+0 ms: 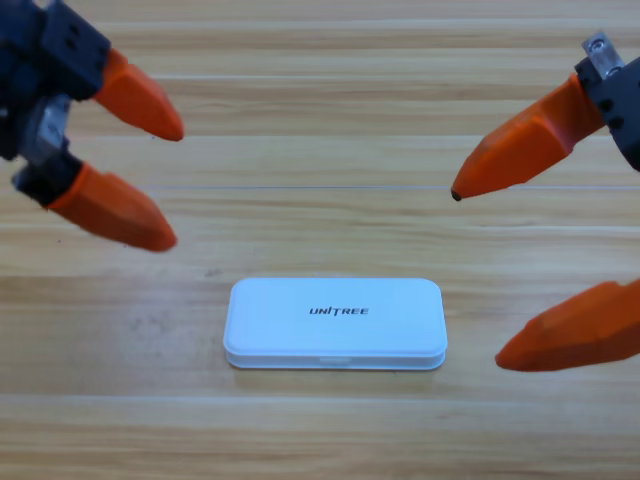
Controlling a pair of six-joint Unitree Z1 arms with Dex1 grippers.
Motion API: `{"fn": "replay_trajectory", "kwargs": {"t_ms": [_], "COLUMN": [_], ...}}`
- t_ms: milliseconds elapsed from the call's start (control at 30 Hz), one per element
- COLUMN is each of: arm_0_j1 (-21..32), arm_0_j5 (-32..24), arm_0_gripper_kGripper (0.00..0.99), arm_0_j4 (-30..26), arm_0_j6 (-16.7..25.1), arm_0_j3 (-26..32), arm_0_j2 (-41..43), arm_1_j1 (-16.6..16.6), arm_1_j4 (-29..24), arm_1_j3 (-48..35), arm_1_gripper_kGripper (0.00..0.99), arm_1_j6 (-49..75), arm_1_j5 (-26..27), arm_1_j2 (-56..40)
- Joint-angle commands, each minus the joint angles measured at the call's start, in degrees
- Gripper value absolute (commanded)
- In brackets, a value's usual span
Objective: Clean up eraser and pencils
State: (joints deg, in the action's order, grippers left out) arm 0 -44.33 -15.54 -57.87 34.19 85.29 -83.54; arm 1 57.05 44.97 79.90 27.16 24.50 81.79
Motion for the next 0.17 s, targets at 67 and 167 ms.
{"fn": "replay_trajectory", "kwargs": {"t_ms": [67, 167], "arm_0_j1": [-1.2, -1.2], "arm_0_j5": [-1.4, -1.6], "arm_0_gripper_kGripper": [0.99, 0.99], "arm_0_j4": [6.9, 7.3], "arm_0_j6": [-1.3, -2.2], "arm_0_j3": [-4.3, -4.3], "arm_0_j2": [-2.3, -3.2], "arm_1_j1": [0.5, 0.5], "arm_1_j4": [-1.1, -1.2], "arm_1_j3": [-1.8, -1.8], "arm_1_gripper_kGripper": [0.983, 0.983], "arm_1_j6": [-0.4, -0.4], "arm_1_j5": [0.6, 0.6], "arm_1_j2": [2.1, 2.0]}}
